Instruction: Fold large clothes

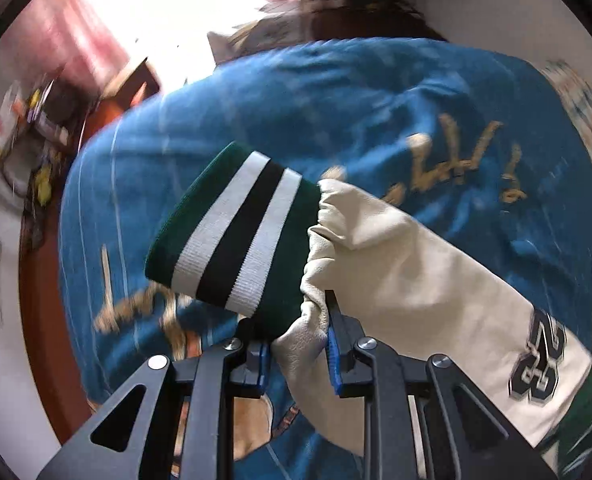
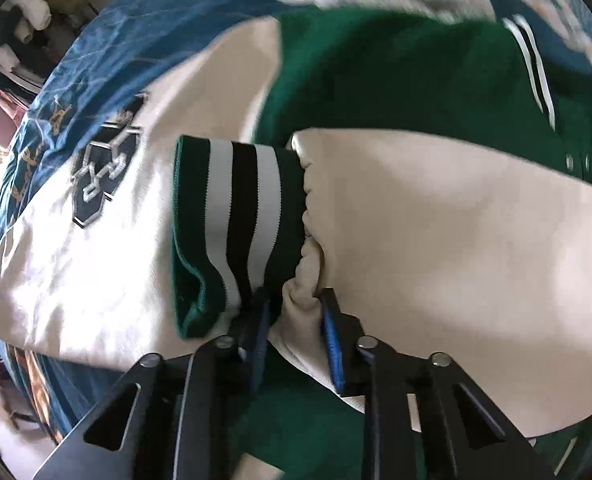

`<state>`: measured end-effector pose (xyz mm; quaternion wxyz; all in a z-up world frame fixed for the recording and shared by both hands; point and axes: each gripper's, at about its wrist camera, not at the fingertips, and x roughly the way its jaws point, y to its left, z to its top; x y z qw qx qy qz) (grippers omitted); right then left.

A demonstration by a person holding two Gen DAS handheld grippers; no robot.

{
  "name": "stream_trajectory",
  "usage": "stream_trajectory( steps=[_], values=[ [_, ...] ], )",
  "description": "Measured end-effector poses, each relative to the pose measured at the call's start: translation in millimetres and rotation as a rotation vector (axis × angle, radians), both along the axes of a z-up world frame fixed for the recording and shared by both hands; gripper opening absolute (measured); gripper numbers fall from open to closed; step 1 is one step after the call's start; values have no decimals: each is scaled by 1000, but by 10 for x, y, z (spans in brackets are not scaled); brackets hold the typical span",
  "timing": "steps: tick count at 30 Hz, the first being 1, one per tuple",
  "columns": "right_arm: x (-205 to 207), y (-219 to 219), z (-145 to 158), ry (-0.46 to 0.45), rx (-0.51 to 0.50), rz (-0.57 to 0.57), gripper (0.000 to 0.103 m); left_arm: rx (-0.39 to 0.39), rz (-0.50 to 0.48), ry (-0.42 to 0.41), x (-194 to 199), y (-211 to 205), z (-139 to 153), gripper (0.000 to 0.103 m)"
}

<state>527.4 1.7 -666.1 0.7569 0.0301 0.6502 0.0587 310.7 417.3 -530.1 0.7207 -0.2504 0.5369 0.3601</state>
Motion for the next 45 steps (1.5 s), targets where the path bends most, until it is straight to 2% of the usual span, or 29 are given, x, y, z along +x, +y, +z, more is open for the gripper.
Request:
stream_trajectory(
  steps=[4,6,8,9,11,13,14,16,19,23,27,31,34,36,39,41,42,45],
  values=[
    [-26,-173,-48,48,121,-66,29,92,-129,-18,213,-414,339,18],
    [-86,-376,-16,88,196,-122,38,117,-169,-37,270,-542,494,18],
    [-190,-621,104,117,223,-192,71,140,-207,-60,230,-755,688,17],
    [-269,-770,188,102,211,-226,76,162,-233,-72,273,-862,789,17],
    [-406,-961,366,46,136,-254,77,211,-288,-94,257,-1111,974,16],
    [-551,-1113,510,-2,-27,-275,78,263,-352,-119,330,-1368,1128,16],
    [-606,-1183,528,-3,-77,-291,83,288,-383,-130,358,-1495,1188,16],
    [-705,-1311,520,8,-184,-318,86,340,-464,-157,404,-1794,1317,15],
    [-824,-1516,537,4,-248,-347,86,395,-591,-199,465,-2266,1476,14],
    [-906,-1694,580,-6,-237,-387,87,445,-770,-267,550,-2989,1661,13],
    [-973,-2034,654,-10,-197,-447,87,391,-929,-319,607,-3736,1786,12],
    [-1139,-2559,741,-1,-166,-544,87,283,-1113,-374,546,-4773,1857,12],
    [-1471,-3140,716,22,-157,-643,87,188,-1244,-376,463,-5504,1800,12],
    [-1714,-3466,667,48,-153,-695,87,107,-1348,-337,404,-6077,1641,12],
    [-2091,-3916,590,84,-175,-751,87,53,-1454,-274,307,-6742,1328,12],
    [-2327,-4159,553,107,-181,-783,87,26,-1493,-218,248,-6996,1087,12],
    [-2435,-4263,547,108,-148,-797,87,7,-1511,-178,216,-7134,909,13],
    [-2664,-4456,579,134,-161,-810,87,7,-1504,-80,182,-7297,630,16]
  ],
)
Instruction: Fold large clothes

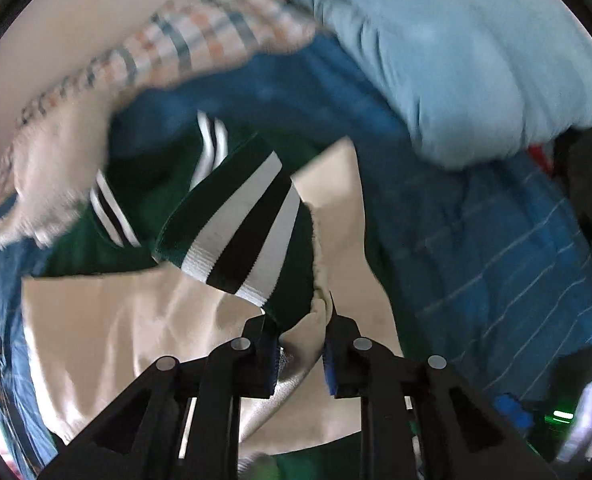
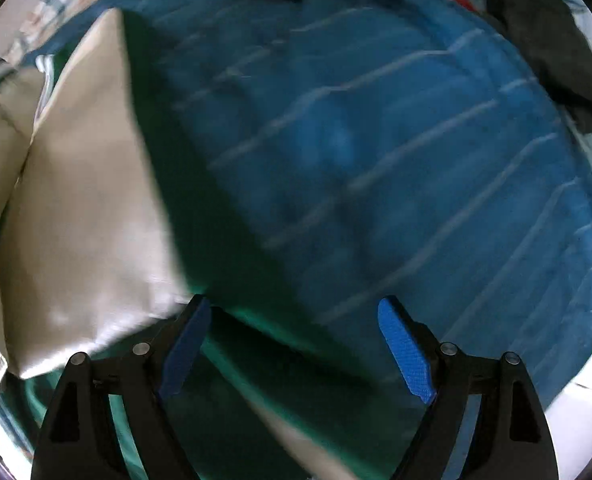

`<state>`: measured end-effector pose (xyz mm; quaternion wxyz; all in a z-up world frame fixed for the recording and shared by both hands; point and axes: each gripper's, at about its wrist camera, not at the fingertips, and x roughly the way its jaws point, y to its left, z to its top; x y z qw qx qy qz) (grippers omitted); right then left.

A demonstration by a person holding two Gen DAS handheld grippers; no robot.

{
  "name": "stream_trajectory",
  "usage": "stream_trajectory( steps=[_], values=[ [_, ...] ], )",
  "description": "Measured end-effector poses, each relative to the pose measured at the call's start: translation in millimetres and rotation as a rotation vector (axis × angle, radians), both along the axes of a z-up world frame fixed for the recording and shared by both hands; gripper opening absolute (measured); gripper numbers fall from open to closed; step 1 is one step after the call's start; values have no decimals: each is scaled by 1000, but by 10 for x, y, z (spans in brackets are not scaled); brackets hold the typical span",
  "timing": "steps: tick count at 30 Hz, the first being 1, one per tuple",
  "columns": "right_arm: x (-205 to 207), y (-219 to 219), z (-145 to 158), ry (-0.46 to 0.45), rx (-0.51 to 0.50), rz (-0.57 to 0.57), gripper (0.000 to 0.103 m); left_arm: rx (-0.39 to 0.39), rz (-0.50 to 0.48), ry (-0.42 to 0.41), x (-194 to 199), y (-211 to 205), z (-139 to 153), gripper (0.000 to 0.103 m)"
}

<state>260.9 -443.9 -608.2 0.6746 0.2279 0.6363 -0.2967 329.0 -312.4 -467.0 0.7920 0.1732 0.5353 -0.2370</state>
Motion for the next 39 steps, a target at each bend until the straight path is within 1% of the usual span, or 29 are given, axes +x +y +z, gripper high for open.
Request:
stream_trajectory(
  steps=[1,2,3,4,5,6,8,11,12,14,15,16,17,18,19,20,21,22,23,25,26,27,28,30,32,34,35,37,39],
  values=[
    [-65,-58,23,-11,22,-5,87,11,8,7,-12,-19,-57,18],
    [-113,-98,40,-14,37,-15,87,6,12,16,-17,-24,-85,24],
    [-175,-149,72,-26,58,-27,87,-15,15,37,0,-1,-81,50],
    [-224,-191,113,-46,87,-33,87,-37,15,54,16,13,-57,87],
    [-262,-234,155,-61,105,-38,87,-61,22,57,26,60,0,96],
    [-290,-269,202,-73,119,-44,87,-83,30,51,33,141,90,97],
    [-347,-335,327,-114,163,-60,87,-101,27,62,-7,232,146,97],
    [-325,-383,472,-153,230,-79,87,-105,76,88,-104,685,351,97],
    [-285,-390,506,-173,261,-70,87,-90,101,73,-133,838,381,97],
    [-122,-326,535,-194,294,-18,87,0,177,4,-191,1246,430,97],
    [-38,-250,517,-169,282,32,87,50,217,-31,-213,1472,418,97],
    [79,-100,461,-108,257,104,87,118,261,-60,-228,1714,356,97],
    [152,-12,398,-57,233,164,87,181,301,-78,-234,1929,256,97],
    [264,93,310,12,198,250,87,253,340,-81,-236,2151,105,97],
    [395,197,207,70,183,347,87,315,374,-56,-228,2355,-69,97],
    [447,269,89,117,165,403,86,364,417,-21,-226,2567,-253,97],
    [464,356,-58,181,133,449,86,397,451,8,-222,2746,-415,97],
    [481,409,-160,201,124,472,82,421,468,18,-210,2828,-526,97],
    [495,417,-213,187,118,465,70,471,486,7,-187,2914,-671,97],
    [518,336,-250,142,81,412,56,530,524,-2,-92,3031,-861,97],
    [509,238,-223,105,53,364,56,544,553,2,-37,3098,-926,97],
    [478,116,-203,76,59,299,56,545,583,8,27,3172,-973,97],
    [402,-42,-180,39,83,205,56,540,608,10,99,3238,-1001,97],
    [224,-315,-164,-12,112,63,56,513,648,17,236,3336,-1003,99],
    [14,-567,-248,-61,186,-82,56,491,655,49,307,3397,-1011,99],
    [-129,-710,-387,-78,268,-202,56,471,669,66,333,3430,-1025,99],
    [-109,-700,-385,-60,269,-203,56,468,669,70,330,3428,-1023,100],
    [45,-620,-264,-9,231,-131,57,472,658,62,307,3400,-980,99],
    [213,-423,-82,12,176,26,58,470,641,43,280,3365,-935,99]
  ],
)
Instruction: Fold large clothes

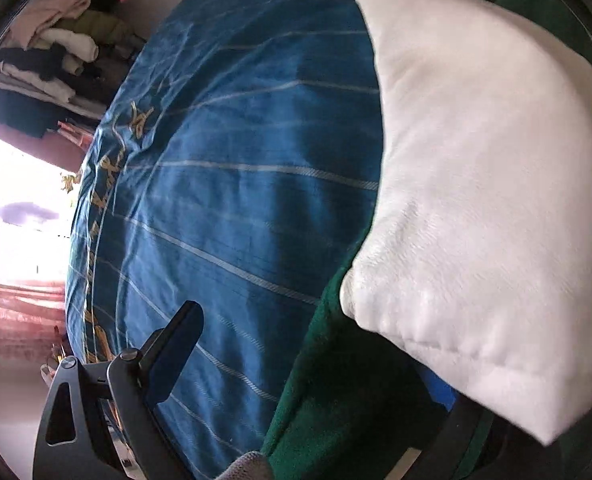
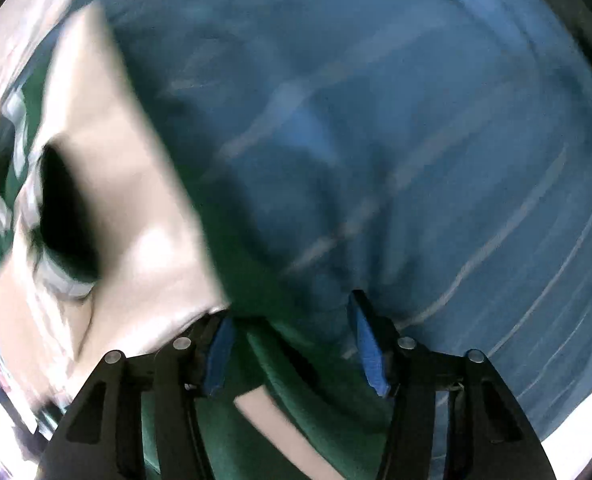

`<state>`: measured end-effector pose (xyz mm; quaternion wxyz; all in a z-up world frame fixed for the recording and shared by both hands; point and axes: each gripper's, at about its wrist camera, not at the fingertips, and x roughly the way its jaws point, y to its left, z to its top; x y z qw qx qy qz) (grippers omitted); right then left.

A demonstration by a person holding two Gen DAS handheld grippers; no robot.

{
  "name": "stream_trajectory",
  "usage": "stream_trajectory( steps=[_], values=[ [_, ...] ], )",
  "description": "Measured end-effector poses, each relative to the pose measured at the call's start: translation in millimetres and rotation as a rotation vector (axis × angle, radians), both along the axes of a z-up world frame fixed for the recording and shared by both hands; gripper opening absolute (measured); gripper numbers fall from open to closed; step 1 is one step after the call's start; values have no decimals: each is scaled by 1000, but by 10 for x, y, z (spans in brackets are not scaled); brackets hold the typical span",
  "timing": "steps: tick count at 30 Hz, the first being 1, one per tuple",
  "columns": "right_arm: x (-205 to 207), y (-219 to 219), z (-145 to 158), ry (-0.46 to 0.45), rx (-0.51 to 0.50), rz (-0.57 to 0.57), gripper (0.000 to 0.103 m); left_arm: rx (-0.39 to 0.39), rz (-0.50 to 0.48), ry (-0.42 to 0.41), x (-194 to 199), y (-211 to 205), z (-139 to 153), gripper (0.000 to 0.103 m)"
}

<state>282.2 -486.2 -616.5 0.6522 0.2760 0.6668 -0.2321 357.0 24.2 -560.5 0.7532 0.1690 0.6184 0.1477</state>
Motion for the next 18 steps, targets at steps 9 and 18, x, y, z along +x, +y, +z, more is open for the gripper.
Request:
stream_trajectory(
  steps=[9,18],
  values=[
    [28,-137,-174,46,-34,-6,64,-74,41,29,219,200,-89,103],
    [-369,977,631,40,239,92,66,-162,-49,24,-688,170,795,103]
  ],
)
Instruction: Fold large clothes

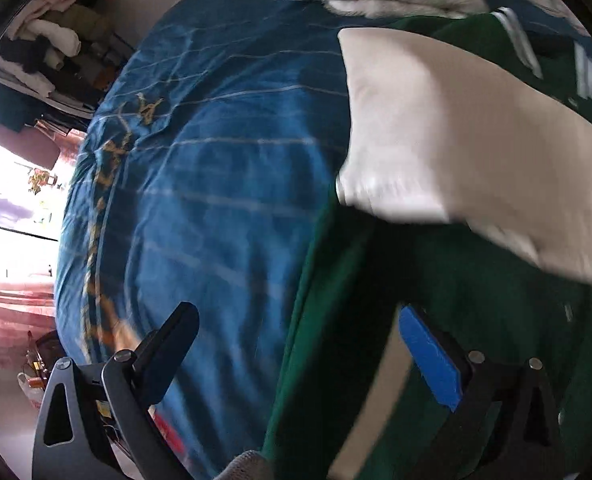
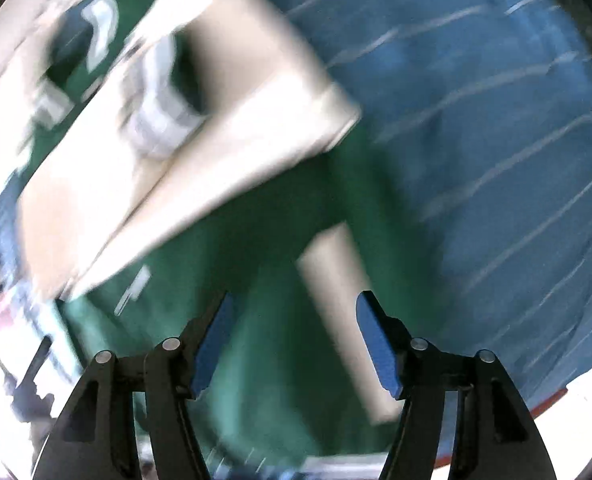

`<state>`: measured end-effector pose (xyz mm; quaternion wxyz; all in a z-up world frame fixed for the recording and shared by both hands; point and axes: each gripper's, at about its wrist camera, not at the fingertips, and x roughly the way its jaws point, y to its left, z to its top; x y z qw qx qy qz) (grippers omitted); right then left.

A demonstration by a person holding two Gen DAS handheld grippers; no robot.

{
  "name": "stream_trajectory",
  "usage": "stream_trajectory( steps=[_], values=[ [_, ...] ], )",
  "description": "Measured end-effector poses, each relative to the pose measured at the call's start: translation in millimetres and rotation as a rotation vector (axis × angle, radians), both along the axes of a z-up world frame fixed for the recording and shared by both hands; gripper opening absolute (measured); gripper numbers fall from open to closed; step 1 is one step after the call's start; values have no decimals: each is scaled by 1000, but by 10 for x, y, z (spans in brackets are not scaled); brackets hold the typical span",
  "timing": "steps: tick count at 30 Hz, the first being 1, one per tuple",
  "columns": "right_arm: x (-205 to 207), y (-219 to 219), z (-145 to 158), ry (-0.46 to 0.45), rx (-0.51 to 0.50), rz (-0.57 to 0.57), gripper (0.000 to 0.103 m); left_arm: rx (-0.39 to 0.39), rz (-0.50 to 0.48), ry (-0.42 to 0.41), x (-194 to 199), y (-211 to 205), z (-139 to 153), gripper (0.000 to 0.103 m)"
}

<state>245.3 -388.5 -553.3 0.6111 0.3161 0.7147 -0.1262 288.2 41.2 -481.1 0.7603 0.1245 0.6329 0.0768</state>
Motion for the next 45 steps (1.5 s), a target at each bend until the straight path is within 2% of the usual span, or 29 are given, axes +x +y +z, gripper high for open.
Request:
stream_trajectory(
  steps=[3,5,6,7,8,11,12,14,15,18,21,23,25,27,29,31,34,37,39,41,43,45],
  values=[
    [-100,650,-27,-16,207,29,65,-6,-17,17,-334,16,89,103],
    [-270,1183,-159,-26,327,22,63,16,-31,39,-529,22,-12,103],
    [-291,1299,-276,-20,368,22,63,27,-36,57,-604,24,-104,103],
    [-292,1503,-418,-4,388,21,63,33,-36,70,-646,36,-168,103],
    [-292,1444,-589,4,386,27,63,37,-37,81,-696,44,-244,103],
    [-303,1825,-973,84,289,82,63,54,-45,118,-830,45,-462,103],
    [-334,1885,-1050,88,290,53,59,57,-50,123,-847,50,-514,103],
    [-373,1941,-1018,62,268,13,6,61,-54,116,-863,63,-502,103],
    [-389,1962,-968,47,282,14,6,55,-55,107,-854,83,-484,103],
    [-379,2038,-695,10,186,42,5,50,-49,93,-827,144,-406,103],
    [-476,1951,-461,-8,100,18,5,44,-38,76,-768,189,-320,103],
    [-494,1934,-465,18,54,52,5,41,-37,71,-733,190,-293,103],
    [-432,1984,-543,60,76,88,7,42,-36,63,-689,192,-268,103],
    [-295,2029,-618,95,122,126,13,39,-40,60,-655,179,-251,103],
    [-233,2022,-538,86,125,105,25,47,-45,52,-641,167,-257,103],
    [-265,1940,-416,67,127,68,25,54,-59,58,-655,143,-331,103],
    [-433,1895,-363,73,186,30,26,70,-79,93,-717,89,-539,103],
    [-654,1800,-580,131,237,50,25,84,-118,166,-814,-6,-900,103],
    [-815,1916,-773,184,205,63,15,94,-136,147,-849,-45,-1020,103],
    [-857,2047,-900,215,161,65,13,92,-117,137,-852,-40,-1055,103],
    [-832,2083,-789,238,152,87,13,82,-87,150,-827,-15,-1062,103],
    [-796,2044,-542,198,115,72,18,73,-84,166,-804,-2,-1076,103]
  ],
)
